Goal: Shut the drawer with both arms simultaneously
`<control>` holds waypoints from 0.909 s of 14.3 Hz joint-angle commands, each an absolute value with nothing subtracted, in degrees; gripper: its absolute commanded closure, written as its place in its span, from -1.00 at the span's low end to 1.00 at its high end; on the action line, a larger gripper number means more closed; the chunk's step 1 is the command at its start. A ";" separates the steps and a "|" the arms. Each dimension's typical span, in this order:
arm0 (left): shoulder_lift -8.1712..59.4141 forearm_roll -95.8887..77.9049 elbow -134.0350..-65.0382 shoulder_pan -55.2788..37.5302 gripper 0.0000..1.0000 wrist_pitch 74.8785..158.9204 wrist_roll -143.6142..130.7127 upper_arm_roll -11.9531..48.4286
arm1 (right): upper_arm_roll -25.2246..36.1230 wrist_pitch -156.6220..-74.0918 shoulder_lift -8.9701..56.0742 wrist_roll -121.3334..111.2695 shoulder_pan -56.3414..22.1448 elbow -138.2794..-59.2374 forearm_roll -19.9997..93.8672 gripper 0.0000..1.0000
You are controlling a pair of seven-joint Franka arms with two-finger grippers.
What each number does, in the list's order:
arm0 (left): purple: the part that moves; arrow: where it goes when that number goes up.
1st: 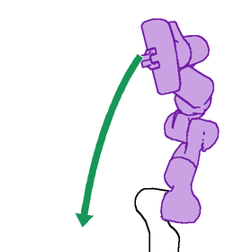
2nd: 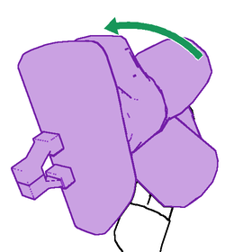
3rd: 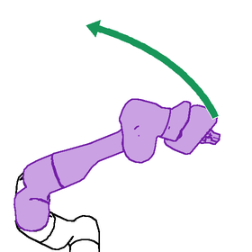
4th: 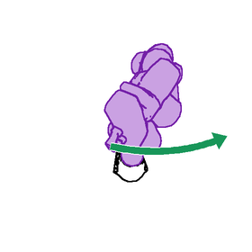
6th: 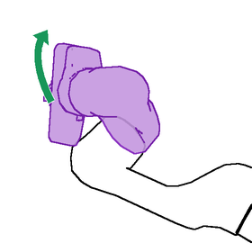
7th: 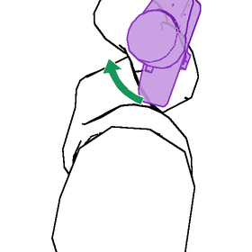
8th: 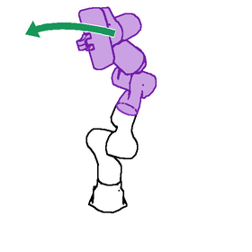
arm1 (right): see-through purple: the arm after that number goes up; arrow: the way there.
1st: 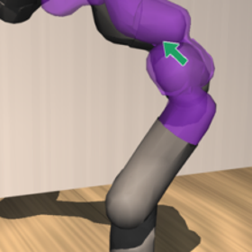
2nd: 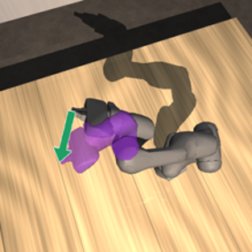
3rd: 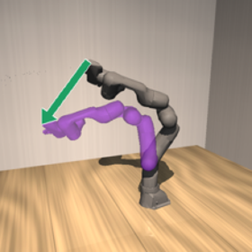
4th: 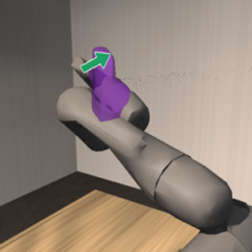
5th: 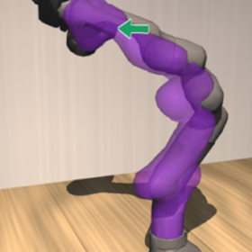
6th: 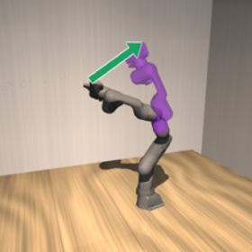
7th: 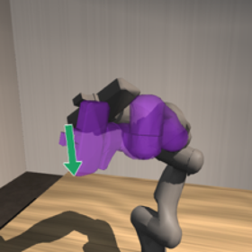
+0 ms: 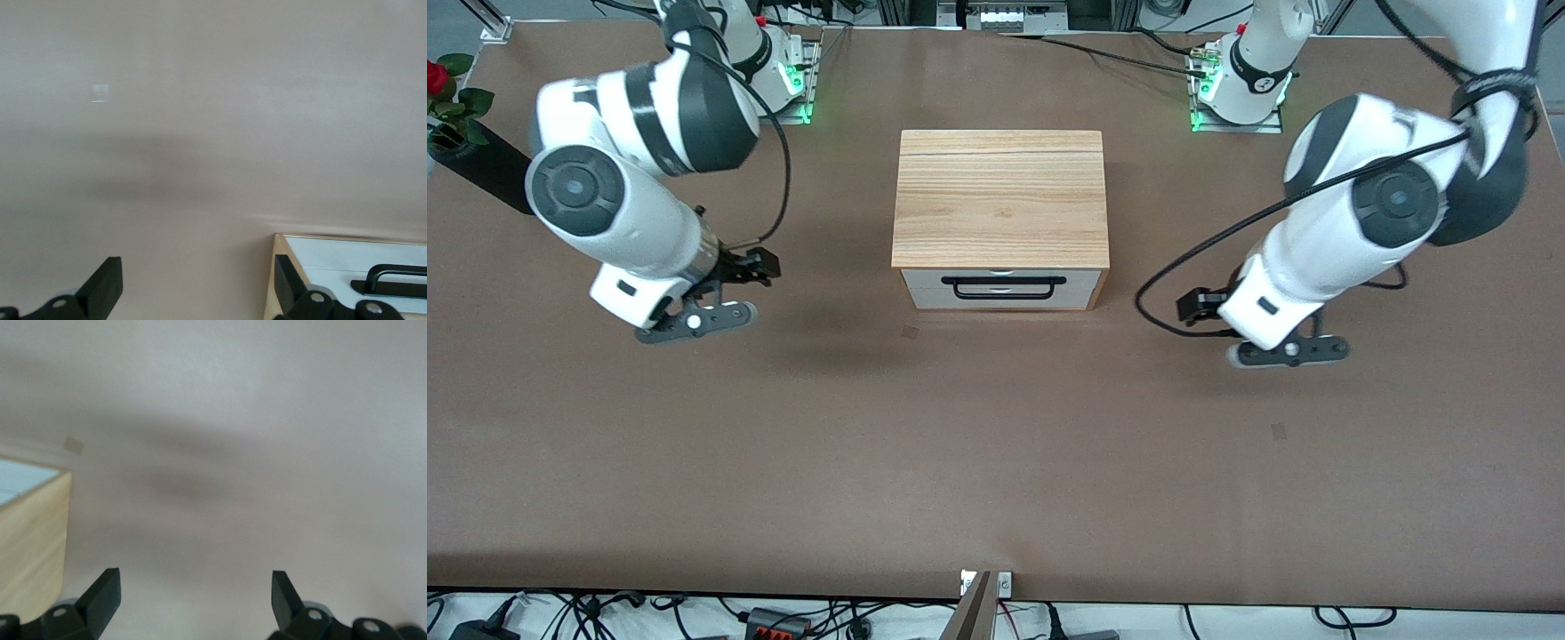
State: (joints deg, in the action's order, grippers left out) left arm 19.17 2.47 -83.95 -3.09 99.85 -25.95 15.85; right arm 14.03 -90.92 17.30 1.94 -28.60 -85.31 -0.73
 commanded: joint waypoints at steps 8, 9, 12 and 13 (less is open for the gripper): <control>7.12 1.32 -86.39 -3.25 -1.00 90.53 -21.81 8.44 | 21.53 -73.57 15.73 1.14 -28.39 -75.41 -3.78 -1.00; 6.86 1.23 -87.09 -2.90 -1.00 90.70 -19.88 8.44 | 21.27 -73.48 15.65 0.97 -26.82 -75.32 -3.34 -1.00; 4.84 1.14 -89.72 -2.81 -1.00 91.05 -18.90 8.35 | 16.11 -75.57 13.28 1.14 -20.51 -76.72 -1.50 -1.00; 4.14 1.14 -90.87 -2.81 -1.00 91.14 -18.72 8.35 | 12.43 -77.15 11.97 1.32 -16.91 -78.47 -1.58 -1.00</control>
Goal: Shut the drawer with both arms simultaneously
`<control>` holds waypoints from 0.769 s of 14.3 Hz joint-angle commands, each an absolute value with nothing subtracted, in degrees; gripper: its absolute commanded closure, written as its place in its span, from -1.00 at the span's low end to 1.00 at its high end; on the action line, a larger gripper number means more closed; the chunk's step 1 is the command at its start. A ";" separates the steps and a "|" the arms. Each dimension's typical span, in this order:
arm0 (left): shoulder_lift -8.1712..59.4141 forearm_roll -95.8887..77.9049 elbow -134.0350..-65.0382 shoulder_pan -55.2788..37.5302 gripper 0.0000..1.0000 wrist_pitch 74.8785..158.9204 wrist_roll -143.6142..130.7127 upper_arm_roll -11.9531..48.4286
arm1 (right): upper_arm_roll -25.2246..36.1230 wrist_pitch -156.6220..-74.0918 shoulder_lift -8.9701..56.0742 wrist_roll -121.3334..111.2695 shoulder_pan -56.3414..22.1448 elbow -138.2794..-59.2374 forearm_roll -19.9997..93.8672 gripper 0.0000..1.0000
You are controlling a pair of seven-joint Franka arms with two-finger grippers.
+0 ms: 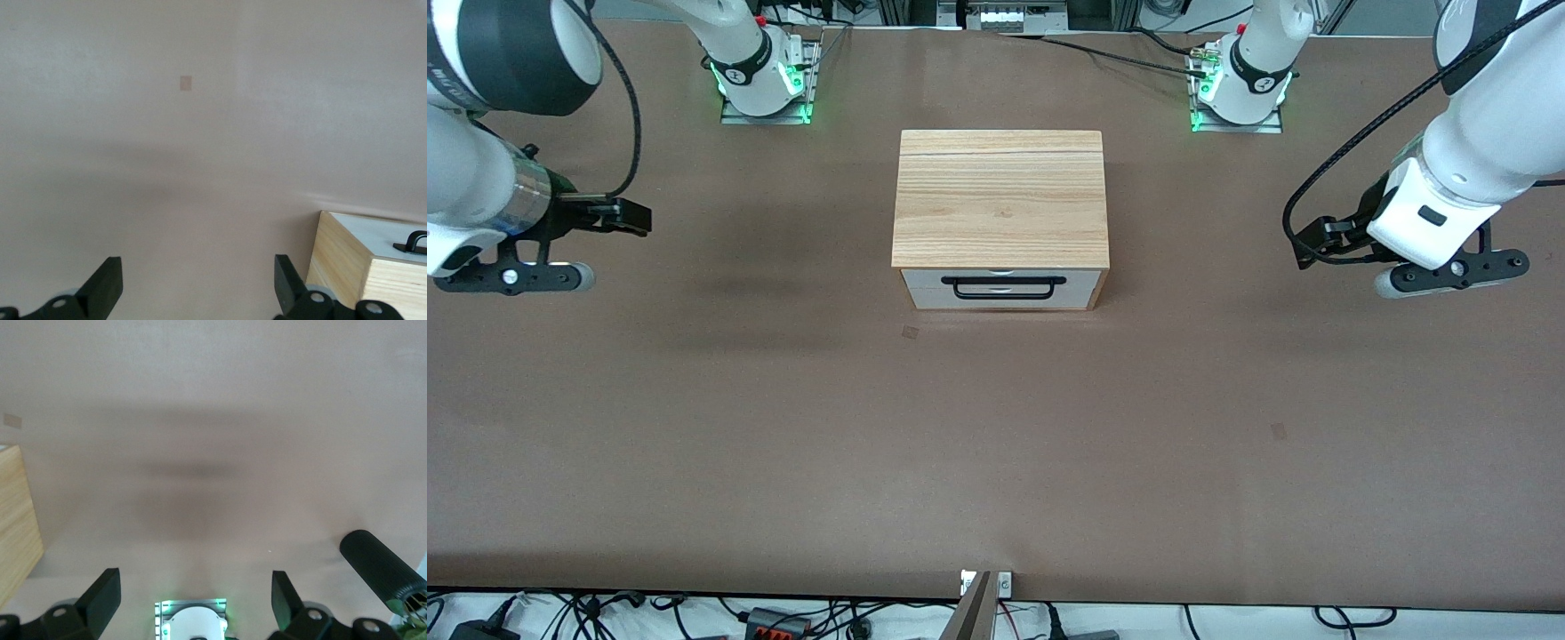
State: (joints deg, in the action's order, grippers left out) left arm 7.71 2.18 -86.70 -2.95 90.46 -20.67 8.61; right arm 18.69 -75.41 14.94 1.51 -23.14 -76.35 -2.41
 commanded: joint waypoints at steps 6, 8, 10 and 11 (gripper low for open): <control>3.78 1.14 -90.97 -2.55 -1.00 90.62 -4.83 6.50 | -1.23 -90.97 -0.61 1.06 0.86 -95.45 -1.41 -1.00; 3.43 1.14 -90.97 -2.72 -1.00 90.44 -9.29 6.85 | -1.23 -90.09 -3.07 1.05 2.80 -95.89 -1.41 -1.00; 3.43 1.14 -90.97 -2.90 -1.00 89.39 -13.26 7.29 | -1.23 -90.08 -2.47 1.05 3.25 -95.28 -1.41 -1.00; 3.43 1.14 -90.88 -2.90 -1.00 89.38 -13.27 7.29 | -1.23 -89.57 -1.94 1.05 2.90 -94.75 -1.41 -1.00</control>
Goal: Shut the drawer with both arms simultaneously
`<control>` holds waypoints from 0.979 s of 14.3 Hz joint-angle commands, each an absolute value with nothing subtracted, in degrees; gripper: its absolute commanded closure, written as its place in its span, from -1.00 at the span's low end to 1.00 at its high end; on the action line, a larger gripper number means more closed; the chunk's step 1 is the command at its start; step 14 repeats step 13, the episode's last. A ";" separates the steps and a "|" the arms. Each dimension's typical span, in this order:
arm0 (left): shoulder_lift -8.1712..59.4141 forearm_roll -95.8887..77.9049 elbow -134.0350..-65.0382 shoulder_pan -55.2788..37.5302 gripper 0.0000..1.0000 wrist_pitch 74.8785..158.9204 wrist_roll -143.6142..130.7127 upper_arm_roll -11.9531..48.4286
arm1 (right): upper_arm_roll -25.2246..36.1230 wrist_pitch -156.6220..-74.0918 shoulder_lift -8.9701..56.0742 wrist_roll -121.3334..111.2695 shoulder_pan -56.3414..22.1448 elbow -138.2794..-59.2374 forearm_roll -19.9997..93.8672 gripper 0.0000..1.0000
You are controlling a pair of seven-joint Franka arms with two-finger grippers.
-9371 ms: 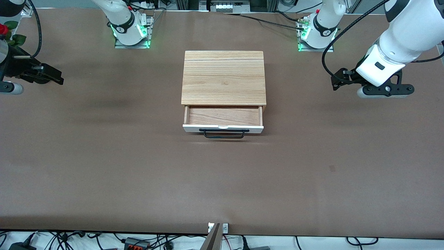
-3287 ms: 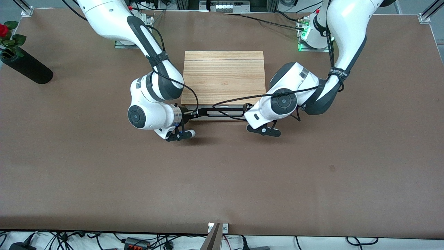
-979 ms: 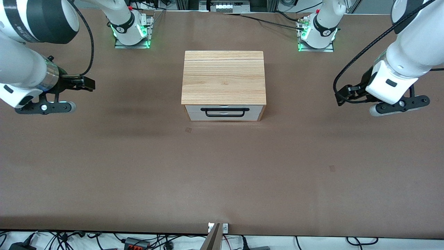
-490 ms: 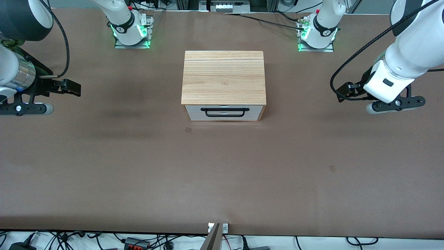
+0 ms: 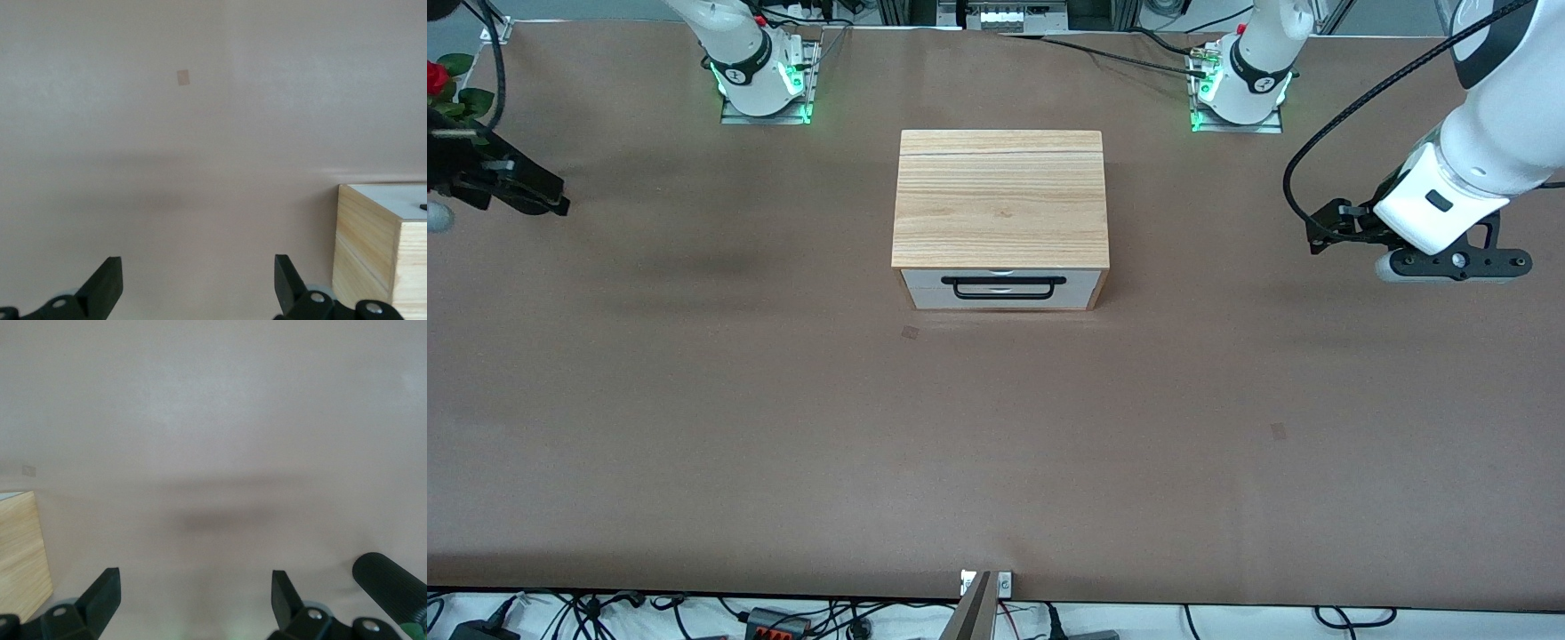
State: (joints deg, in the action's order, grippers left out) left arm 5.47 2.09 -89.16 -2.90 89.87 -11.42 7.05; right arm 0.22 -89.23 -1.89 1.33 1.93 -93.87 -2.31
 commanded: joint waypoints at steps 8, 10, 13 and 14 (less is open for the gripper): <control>3.69 -0.35 -90.26 -3.16 -1.00 88.86 -12.04 7.21 | -1.41 -89.56 -1.49 1.41 2.72 -94.39 -0.36 -1.00; 3.87 -0.44 -90.18 -3.16 -1.00 88.86 -12.04 7.21 | -1.32 -89.56 -1.49 1.49 2.72 -94.39 0.88 -1.00; 3.87 -0.44 -90.18 -3.16 -1.00 88.86 -12.13 7.21 | -1.41 -89.30 -1.50 1.41 2.64 -94.39 0.88 -1.00; 3.87 -0.44 -90.18 -3.16 -1.00 88.86 -12.13 7.21 | -1.41 -89.30 -1.50 1.41 2.64 -94.39 0.88 -1.00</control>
